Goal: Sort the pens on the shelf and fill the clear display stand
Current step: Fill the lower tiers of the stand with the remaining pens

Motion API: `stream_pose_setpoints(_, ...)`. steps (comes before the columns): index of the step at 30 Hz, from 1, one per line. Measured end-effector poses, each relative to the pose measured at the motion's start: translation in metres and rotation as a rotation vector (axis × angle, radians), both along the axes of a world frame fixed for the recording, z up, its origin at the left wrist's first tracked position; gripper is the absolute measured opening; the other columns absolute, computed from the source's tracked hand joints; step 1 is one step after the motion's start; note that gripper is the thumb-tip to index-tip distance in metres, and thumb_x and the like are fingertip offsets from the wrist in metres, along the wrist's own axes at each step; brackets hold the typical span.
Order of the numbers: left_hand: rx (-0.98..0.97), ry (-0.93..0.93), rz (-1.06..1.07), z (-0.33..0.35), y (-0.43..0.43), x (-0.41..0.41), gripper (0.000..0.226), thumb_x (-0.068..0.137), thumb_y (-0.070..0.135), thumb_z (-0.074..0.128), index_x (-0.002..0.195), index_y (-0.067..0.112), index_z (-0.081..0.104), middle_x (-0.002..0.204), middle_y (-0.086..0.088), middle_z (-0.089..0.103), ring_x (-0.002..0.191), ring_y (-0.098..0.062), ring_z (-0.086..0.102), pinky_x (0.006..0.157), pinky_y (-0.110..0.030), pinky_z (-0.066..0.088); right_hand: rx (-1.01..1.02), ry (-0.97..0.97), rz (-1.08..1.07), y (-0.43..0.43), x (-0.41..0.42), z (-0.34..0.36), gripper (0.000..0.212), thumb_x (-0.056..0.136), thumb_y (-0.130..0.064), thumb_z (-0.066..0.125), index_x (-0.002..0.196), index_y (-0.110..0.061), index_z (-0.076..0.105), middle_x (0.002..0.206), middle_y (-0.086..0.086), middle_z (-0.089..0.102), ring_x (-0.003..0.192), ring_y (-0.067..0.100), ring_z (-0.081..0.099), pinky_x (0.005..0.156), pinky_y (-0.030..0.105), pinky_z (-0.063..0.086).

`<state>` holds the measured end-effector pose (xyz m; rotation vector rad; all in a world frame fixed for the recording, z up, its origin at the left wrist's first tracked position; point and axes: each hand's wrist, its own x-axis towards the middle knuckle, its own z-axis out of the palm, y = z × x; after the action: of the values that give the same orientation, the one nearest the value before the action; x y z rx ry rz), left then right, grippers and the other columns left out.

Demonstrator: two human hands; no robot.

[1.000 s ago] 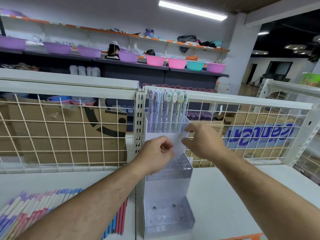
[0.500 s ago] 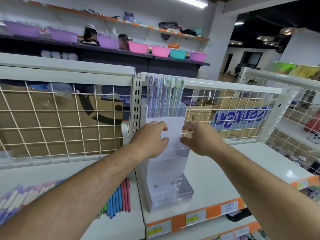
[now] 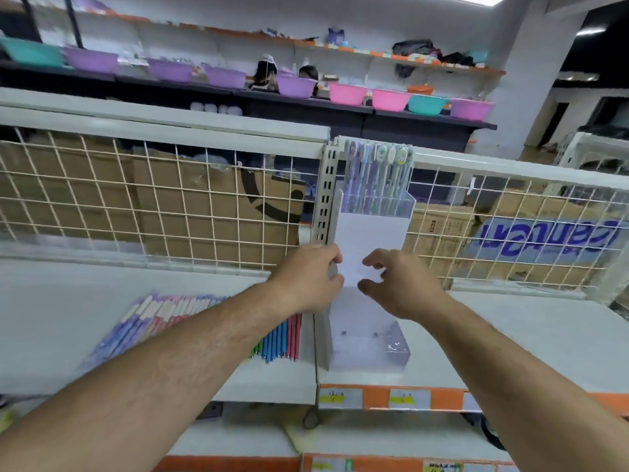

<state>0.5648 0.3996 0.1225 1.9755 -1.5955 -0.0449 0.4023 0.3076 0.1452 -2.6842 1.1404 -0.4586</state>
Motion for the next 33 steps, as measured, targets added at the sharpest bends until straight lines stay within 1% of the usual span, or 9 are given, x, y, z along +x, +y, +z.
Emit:
stream_pose_setpoints(5,0.068,0.014,0.099,-0.028,0.048,0.002,0.026,0.09,0.035,0.058,0.114,0.025,0.061,0.115,0.007,0.06,0.106,-0.015,0.057,0.088,-0.036,0.052,0.111,-0.06,0.072,0.03,0.011,-0.03,0.046,0.09,-0.038,0.071,0.133,-0.025,0.061,0.131,-0.002,0.063,0.112,0.018,0.062,0.088,0.038,0.055)
stream_pose_setpoints(9,0.124,0.04,0.185,-0.05,0.08,0.019,0.031,0.092,0.038,0.059,0.121,0.027,0.058,0.126,0.008,0.056,0.115,-0.014,0.052,0.095,-0.035,0.049,0.199,-0.043,0.118,0.056,0.035,-0.051,0.048,0.091,-0.041,0.069,0.135,-0.024,0.06,0.133,-0.002,0.062,0.112,0.017,0.062,0.094,0.037,0.053)
stream_pose_setpoints(13,0.138,0.098,0.228,-0.067,0.111,0.046,0.024,0.093,0.036,0.06,0.115,0.027,0.058,0.116,0.007,0.056,0.099,-0.012,0.054,0.079,-0.033,0.053,0.233,-0.027,0.172,0.081,0.07,-0.071,0.046,0.091,-0.04,0.07,0.134,-0.024,0.06,0.131,-0.004,0.064,0.112,0.016,0.062,0.092,0.036,0.054)
stream_pose_setpoints(17,0.176,0.14,0.29,-0.088,0.143,0.093,0.024,0.089,0.038,0.061,0.111,0.028,0.06,0.114,0.008,0.06,0.102,-0.015,0.058,0.088,-0.038,0.051,0.274,0.008,0.178,0.109,0.114,-0.093,0.044,0.089,-0.039,0.071,0.13,-0.026,0.061,0.13,-0.002,0.064,0.113,0.021,0.061,0.093,0.036,0.051)
stream_pose_setpoints(20,0.192,0.158,0.332,-0.098,0.166,0.134,0.016,0.088,0.036,0.062,0.102,0.028,0.06,0.102,0.009,0.063,0.094,-0.016,0.059,0.083,-0.038,0.052,0.296,0.027,0.2,0.13,0.153,-0.104,0.045,0.091,-0.038,0.07,0.133,-0.024,0.061,0.132,-0.002,0.062,0.113,0.02,0.061,0.094,0.03,0.046)
stream_pose_setpoints(25,0.193,0.146,0.402,-0.116,0.199,0.211,0.011,0.09,0.034,0.059,0.093,0.023,0.059,0.094,0.005,0.064,0.086,-0.018,0.059,0.075,-0.032,0.05,0.356,-0.006,0.189,0.163,0.213,-0.121,0.043,0.09,-0.034,0.071,0.131,-0.024,0.064,0.134,-0.004,0.063,0.114,0.018,0.063,0.095,0.035,0.052)
stream_pose_setpoints(27,0.201,0.139,0.465,-0.127,0.209,0.239,0.016,0.091,0.038,0.059,0.088,0.023,0.056,0.087,0.004,0.061,0.082,-0.019,0.058,0.067,-0.031,0.045,0.362,-0.018,0.166,0.176,0.234,-0.128,0.041,0.09,-0.035,0.07,0.13,-0.026,0.065,0.133,-0.007,0.065,0.112,0.017,0.063,0.093,0.033,0.052)
stream_pose_setpoints(31,0.296,0.195,0.516,-0.142,0.218,0.276,0.037,0.09,0.053,0.058,0.1,0.017,0.055,0.091,0.0,0.06,0.081,-0.02,0.06,0.07,-0.035,0.051,0.384,-0.046,0.113,0.198,0.261,-0.139,0.035,0.091,-0.033,0.067,0.125,-0.024,0.066,0.124,-0.007,0.067,0.1,0.015,0.064,0.084,0.03,0.051)
stream_pose_setpoints(33,0.343,0.276,0.52,-0.147,0.215,0.284,0.042,0.086,0.06,0.061,0.09,0.019,0.052,0.079,0.004,0.058,0.069,-0.016,0.06,0.059,-0.031,0.047,0.386,-0.054,0.088,0.202,0.271,-0.143,0.034,0.092,-0.032,0.066,0.125,-0.024,0.066,0.124,-0.006,0.067,0.1,0.015,0.064,0.08,0.026,0.047)
